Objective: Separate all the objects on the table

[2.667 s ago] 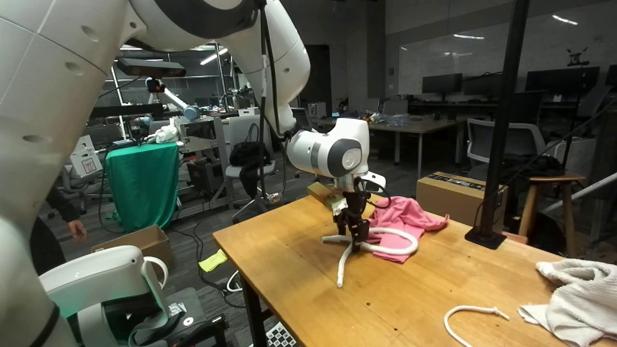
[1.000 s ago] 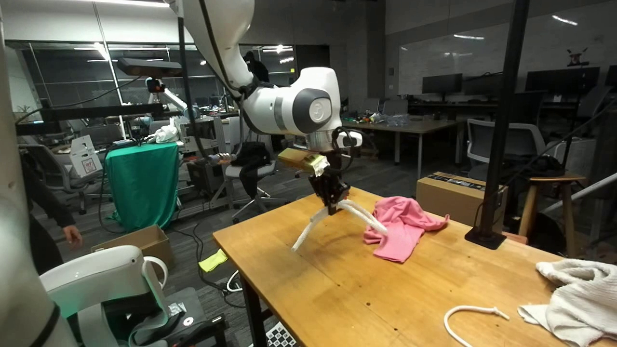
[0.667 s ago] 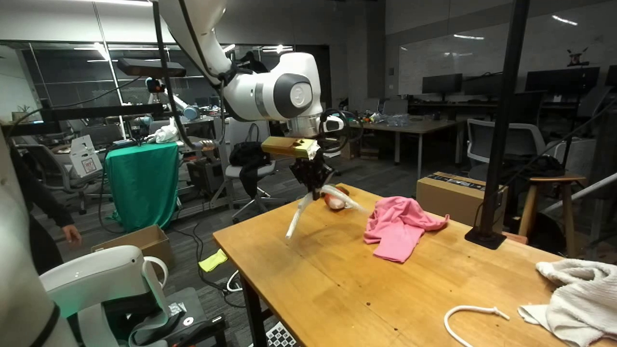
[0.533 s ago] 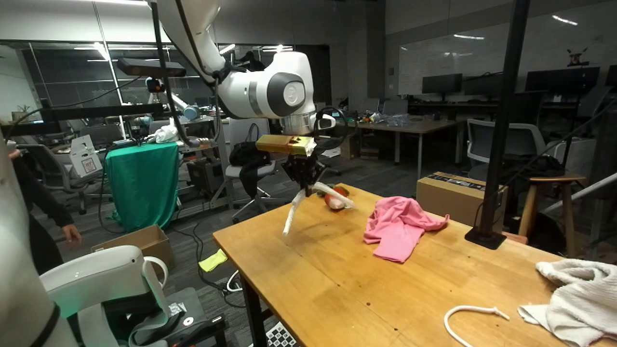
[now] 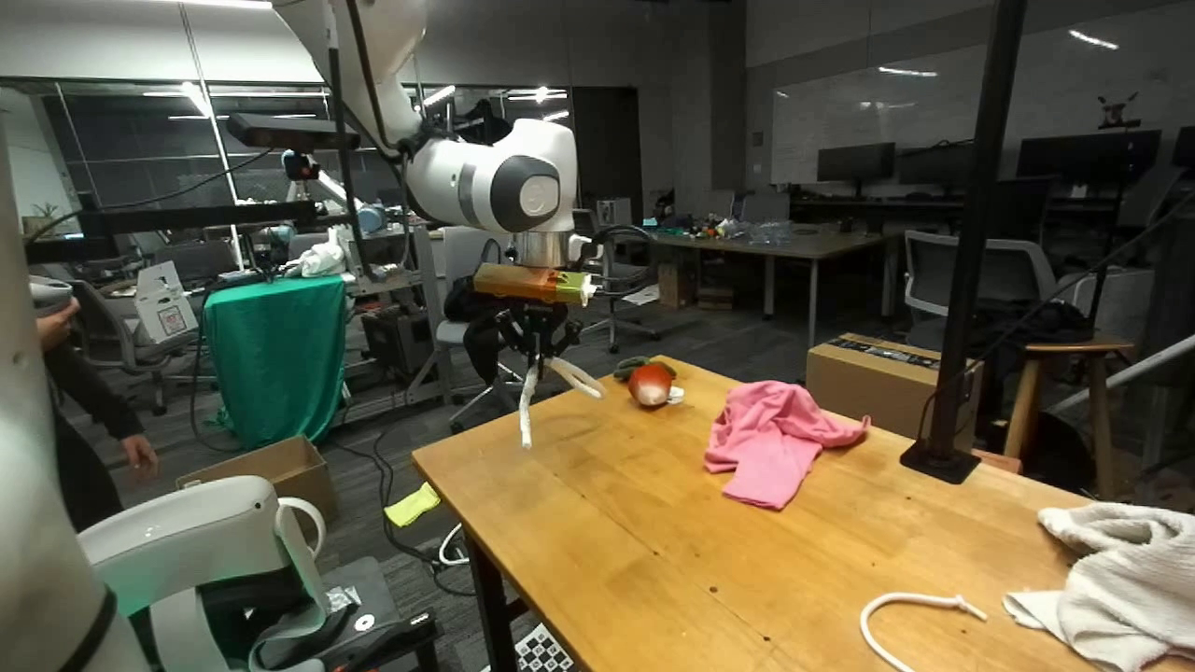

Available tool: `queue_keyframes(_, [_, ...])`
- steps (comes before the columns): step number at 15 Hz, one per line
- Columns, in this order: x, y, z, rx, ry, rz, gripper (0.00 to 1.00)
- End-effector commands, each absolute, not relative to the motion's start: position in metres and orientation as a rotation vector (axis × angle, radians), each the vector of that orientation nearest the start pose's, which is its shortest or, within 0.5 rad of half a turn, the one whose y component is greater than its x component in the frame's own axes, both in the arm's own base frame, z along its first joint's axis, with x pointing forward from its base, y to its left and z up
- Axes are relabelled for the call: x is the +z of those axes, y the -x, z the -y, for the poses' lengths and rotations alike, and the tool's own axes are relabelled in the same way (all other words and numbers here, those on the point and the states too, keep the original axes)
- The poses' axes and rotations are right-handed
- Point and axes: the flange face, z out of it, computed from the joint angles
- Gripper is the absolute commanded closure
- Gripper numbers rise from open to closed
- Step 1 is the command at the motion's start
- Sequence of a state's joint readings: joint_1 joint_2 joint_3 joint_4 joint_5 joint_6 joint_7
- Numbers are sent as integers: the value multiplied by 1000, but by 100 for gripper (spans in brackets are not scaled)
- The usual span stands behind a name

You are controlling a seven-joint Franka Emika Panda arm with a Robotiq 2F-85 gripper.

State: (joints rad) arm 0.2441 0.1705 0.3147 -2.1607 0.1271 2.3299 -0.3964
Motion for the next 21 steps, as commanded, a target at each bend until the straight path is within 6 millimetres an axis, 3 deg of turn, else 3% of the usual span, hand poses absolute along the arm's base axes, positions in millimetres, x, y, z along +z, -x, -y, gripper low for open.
queue_keyframes(1, [316,-475,-326,78,2532,1457,96])
queue_keyframes(7, [299,-467,-350,186,2312,1635,96])
queue_keyframes(15, [269,-475,-342,334,2330,1670,94])
queue_keyframes(16, [265,-477,-338,350,2343,1667,64])
queue_keyframes(18, [261,-482,-331,365,2367,1656,56])
queue_keyframes(21, [256,-490,-319,377,2400,1634,33])
